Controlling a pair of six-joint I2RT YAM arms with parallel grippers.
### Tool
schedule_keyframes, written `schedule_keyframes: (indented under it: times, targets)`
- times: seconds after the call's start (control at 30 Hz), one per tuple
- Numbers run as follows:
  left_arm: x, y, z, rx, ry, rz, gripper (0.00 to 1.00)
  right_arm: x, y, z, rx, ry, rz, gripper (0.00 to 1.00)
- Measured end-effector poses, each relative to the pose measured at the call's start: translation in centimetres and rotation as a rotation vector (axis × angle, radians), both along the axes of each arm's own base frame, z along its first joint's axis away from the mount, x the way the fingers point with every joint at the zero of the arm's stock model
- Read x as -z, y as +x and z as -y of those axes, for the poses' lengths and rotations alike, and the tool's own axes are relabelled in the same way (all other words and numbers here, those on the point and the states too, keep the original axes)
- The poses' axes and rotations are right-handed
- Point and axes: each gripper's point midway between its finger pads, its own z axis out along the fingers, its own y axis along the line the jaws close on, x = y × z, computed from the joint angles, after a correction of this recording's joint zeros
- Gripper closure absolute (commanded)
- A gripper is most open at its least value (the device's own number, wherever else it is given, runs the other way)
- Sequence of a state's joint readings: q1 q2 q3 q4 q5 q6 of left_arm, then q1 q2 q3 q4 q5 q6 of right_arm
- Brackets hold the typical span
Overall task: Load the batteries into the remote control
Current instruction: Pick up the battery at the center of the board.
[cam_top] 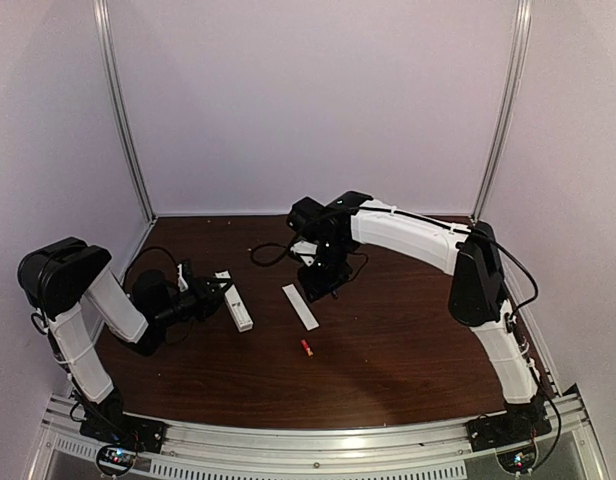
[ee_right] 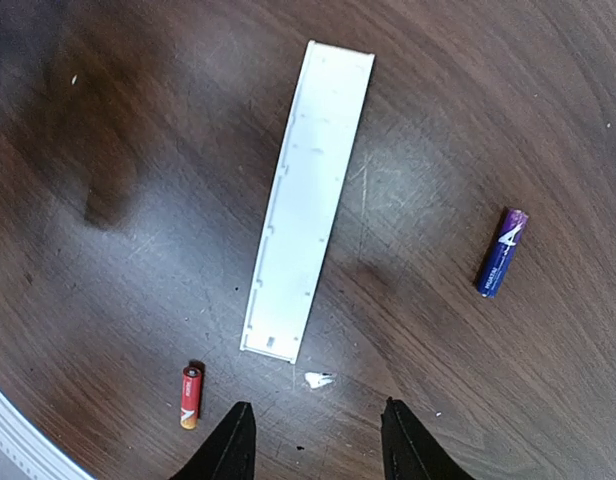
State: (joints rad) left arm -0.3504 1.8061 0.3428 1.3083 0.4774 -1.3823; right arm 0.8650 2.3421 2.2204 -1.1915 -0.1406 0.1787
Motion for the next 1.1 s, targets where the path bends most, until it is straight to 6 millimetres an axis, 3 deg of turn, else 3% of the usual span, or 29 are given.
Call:
schedule_keyframes:
  times: [0.07, 0.27, 0.43, 0.57, 0.9, 1.1]
  targets:
    - [0.1, -0.2, 0.0, 0.004, 0.004, -0.002, 1.00, 0.3, -0.3, 0.1, -0.017, -0.019, -0.012, 0.56]
    - [0.3, -0.6, 0.0, 0.017, 0.015, 0.004, 1.00, 2.5, -5.3, 0.4, -0.104, -0.108, -0.125, 0.57]
    - [0.5, -0.8, 0.0, 0.026, 0.024, 0.005, 1.00, 2.3, -7.7, -0.9, -0.153, -0.105, -0.161, 0.57]
    - [0.7, -1.0, 0.0, 0.030, 0.030, 0.004, 1.00, 2.6, -8.0, -1.7, -0.153, -0.093, -0.174, 0.57]
    - [1.1, -1.5, -0.2, 0.031, 0.040, -0.004, 1.00, 6.5, -7.3, -2.5, -0.126, -0.131, -0.208, 0.58]
    - [1.1, -1.5, -0.2, 0.032, 0.042, -0.002, 1.00, 7.0, -7.0, -2.8, -0.116, -0.134, -0.206, 0.68]
